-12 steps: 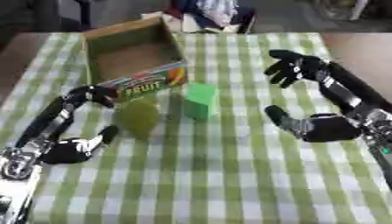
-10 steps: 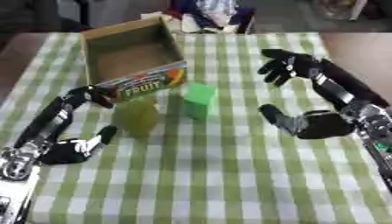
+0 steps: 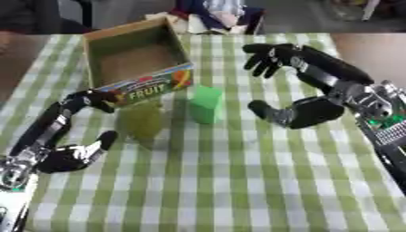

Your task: Pick up objects on the table and place them in the box.

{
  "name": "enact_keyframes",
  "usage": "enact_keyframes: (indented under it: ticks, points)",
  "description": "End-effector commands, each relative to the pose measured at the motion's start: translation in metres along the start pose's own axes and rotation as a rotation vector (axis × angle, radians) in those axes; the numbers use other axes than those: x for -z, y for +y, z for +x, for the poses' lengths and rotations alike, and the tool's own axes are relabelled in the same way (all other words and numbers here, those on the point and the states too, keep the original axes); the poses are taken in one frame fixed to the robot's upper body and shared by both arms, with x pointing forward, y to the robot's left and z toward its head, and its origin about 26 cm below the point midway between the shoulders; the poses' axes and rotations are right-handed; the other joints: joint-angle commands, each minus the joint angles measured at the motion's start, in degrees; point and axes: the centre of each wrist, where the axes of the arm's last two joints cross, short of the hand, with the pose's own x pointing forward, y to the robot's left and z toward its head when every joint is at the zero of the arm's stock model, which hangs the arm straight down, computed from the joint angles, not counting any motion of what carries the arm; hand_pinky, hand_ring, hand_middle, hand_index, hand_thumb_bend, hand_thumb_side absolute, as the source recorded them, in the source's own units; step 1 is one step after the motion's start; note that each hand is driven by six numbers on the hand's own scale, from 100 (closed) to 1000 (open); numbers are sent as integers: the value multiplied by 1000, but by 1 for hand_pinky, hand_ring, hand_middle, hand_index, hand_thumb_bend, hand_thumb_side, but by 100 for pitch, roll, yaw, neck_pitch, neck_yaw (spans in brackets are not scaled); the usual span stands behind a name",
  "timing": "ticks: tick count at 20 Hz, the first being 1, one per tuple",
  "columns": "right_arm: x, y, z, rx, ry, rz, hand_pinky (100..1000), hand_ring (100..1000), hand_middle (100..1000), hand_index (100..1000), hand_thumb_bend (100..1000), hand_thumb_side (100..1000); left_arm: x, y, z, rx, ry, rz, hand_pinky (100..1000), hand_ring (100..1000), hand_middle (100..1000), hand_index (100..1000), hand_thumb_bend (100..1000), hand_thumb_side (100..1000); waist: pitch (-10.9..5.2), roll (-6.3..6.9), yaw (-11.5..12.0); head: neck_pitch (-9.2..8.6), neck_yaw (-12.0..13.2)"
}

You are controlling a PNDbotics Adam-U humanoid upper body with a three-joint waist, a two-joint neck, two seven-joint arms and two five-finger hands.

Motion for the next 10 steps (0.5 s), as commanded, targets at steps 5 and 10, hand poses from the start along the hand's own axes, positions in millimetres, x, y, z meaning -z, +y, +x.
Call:
enact_keyframes:
  ticks: [5, 10]
  points:
    - [18, -14, -5, -25, -4, 61, 675, 738, 772, 1000, 276, 537, 5, 5, 4, -6, -27, 27, 820, 685, 733, 876, 323, 654, -88, 11, 50, -14, -60]
    - [35, -15, -11, -55, 16, 108, 694, 769, 796, 1000, 292, 555, 6, 4, 4, -18, -33, 38, 820, 683, 730, 874, 318, 653, -88, 20, 92, -4, -107]
